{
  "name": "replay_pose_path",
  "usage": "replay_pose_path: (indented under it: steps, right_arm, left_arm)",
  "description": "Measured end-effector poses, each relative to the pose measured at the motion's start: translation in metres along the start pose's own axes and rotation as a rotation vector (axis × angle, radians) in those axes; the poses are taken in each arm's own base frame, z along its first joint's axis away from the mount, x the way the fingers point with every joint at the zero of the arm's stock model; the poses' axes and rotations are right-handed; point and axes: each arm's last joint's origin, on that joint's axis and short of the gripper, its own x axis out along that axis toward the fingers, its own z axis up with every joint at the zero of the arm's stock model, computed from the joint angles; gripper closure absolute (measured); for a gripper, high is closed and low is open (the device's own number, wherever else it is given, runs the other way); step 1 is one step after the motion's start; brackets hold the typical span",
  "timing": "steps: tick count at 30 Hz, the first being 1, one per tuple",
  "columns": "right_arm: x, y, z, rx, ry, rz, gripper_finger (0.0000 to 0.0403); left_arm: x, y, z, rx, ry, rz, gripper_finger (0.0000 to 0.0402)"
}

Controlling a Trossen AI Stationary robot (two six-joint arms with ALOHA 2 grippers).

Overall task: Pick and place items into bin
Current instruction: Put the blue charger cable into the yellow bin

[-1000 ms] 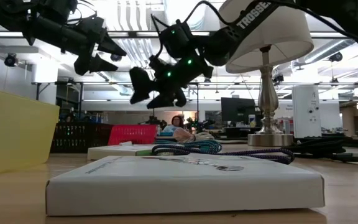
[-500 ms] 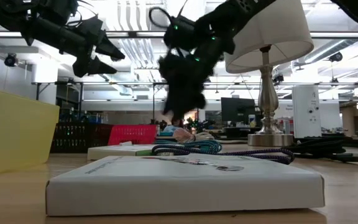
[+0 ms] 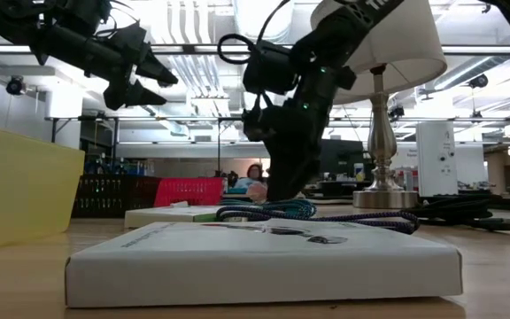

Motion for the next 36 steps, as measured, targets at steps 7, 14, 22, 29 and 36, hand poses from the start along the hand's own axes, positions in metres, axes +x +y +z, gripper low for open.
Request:
replay_pose_path:
  steps: [7,14,22,29,36]
  right_arm:
    - [0.007,-0.003,-0.008,0.036,0.014,-0.020,0.0206]
    - [0.007,-0.004,-0.009,0.035,0.011,-0.039,0.0333]
    - [-0.004,0.000,0.000,0.025,-0.089,-0.014,0.0386]
    - [-0.064,0.022,0.030,-0.058,-0.534,0.113,0.0388]
    - [-0.116,0.030,0.041,-0.068,-0.884,0.129,0.0389]
  left_arm:
    - [0.000,0.000,0.000,0.000,0.000,0.000,0.0066]
    - [0.000,0.000,0.000,0.000,0.000,-0.001,0.0066]
    - [-0.002,-0.005,0.002,-0.037,0.009,-0.153,0.0066]
    - [-0.014,-0.018,0.012,-0.071,-0.009,-0.478,0.0066]
    - [-0.032,-0.024,0.025,-0.027,-0.138,-0.535,0.0066]
